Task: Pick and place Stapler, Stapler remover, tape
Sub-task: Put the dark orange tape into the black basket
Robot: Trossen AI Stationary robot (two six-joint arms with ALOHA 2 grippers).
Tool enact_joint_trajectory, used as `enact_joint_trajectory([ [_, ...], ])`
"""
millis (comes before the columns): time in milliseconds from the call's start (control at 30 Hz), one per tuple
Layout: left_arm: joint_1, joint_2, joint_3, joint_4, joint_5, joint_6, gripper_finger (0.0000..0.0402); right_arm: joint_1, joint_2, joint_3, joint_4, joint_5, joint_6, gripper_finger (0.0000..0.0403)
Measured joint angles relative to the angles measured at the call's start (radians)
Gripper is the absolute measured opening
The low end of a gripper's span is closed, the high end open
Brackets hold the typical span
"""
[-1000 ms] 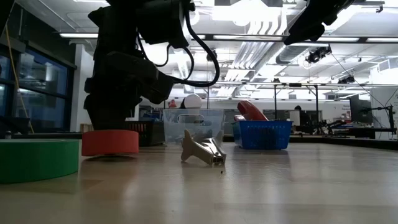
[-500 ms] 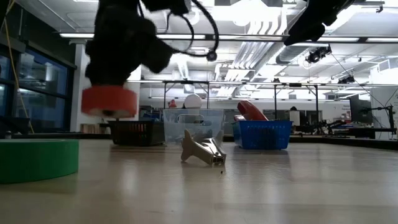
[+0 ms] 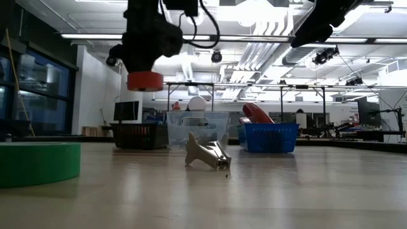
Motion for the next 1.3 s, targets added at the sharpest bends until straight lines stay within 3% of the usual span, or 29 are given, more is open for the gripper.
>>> enact_joint_trajectory([
  [233, 0.146, -0.019, -0.001, -0.036, -0.053, 0.086, 0.0037, 0.000, 0.000, 0.000, 0.000, -0.003, 0.000, 0.0238],
  [600, 0.337, -0.015, 0.000, 0.043, -0.119, 0.155, 0.0037, 0.000, 0.000, 0.000, -0.001, -0.003, -0.008, 0.0238],
  [1300, 0.458, 0.171, 0.000, 0.126, -0.134, 0.228, 0.0037, 0.000, 0.000, 0.000, 0.000, 0.019, -0.019, 0.0238],
])
